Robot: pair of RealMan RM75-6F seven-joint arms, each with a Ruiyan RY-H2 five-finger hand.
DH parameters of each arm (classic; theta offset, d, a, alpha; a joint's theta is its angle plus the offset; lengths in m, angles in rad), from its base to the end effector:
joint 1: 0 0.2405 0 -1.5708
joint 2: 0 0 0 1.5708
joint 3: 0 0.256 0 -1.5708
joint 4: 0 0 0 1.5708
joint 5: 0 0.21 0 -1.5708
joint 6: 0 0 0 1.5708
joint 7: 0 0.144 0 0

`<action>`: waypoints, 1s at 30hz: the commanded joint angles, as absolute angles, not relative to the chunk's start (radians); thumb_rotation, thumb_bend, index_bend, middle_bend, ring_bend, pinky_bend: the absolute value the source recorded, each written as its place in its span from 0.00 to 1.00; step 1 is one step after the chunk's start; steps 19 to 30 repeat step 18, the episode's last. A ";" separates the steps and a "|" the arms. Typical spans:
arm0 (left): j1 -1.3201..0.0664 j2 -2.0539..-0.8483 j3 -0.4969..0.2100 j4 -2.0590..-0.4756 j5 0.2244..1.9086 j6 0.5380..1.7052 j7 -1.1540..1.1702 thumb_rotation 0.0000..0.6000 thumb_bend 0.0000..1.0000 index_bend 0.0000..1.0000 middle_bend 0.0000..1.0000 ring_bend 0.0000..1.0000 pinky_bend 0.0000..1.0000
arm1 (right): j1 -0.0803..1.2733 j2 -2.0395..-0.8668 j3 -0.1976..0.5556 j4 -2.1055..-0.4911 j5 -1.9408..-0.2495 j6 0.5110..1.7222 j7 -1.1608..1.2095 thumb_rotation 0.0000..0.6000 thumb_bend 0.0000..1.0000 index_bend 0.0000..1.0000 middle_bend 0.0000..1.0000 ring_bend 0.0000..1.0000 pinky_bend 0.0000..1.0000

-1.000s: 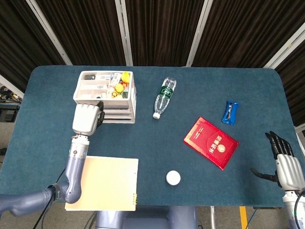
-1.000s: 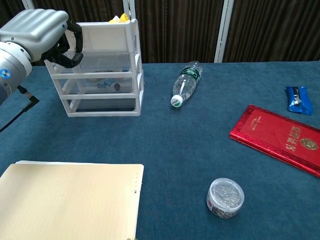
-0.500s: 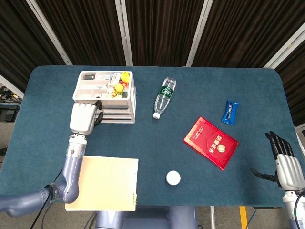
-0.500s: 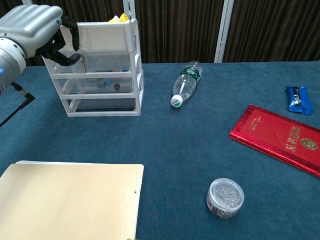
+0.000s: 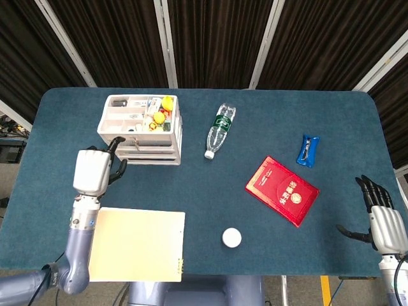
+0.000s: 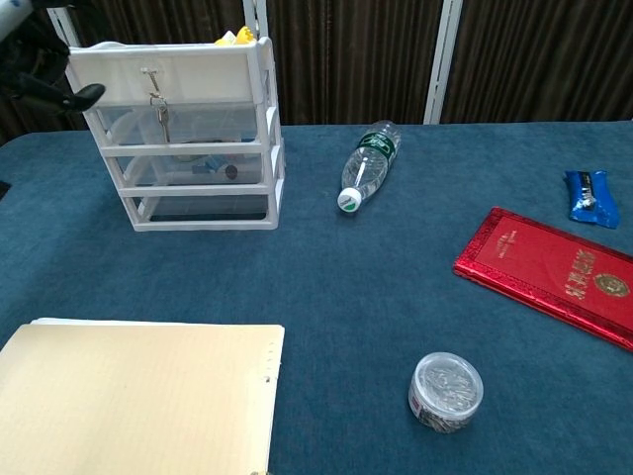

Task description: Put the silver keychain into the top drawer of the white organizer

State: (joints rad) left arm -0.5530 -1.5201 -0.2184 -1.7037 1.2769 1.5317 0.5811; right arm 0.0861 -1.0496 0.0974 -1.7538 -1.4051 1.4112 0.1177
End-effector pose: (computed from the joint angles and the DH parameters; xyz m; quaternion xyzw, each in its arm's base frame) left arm -0.1408 0.3007 0.0702 -0.5942 -0.2719 -0.4881 0.5786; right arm -0.2989 -0.1887 0.1688 0.5345 -0.4699 0.4239 0.5602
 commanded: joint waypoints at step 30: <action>-0.186 -1.139 0.108 -1.836 1.377 1.604 0.256 1.00 0.17 0.00 0.00 0.00 0.00 | 0.090 -1.067 0.083 -1.732 -1.414 1.412 0.018 1.00 0.00 0.00 0.00 0.00 0.00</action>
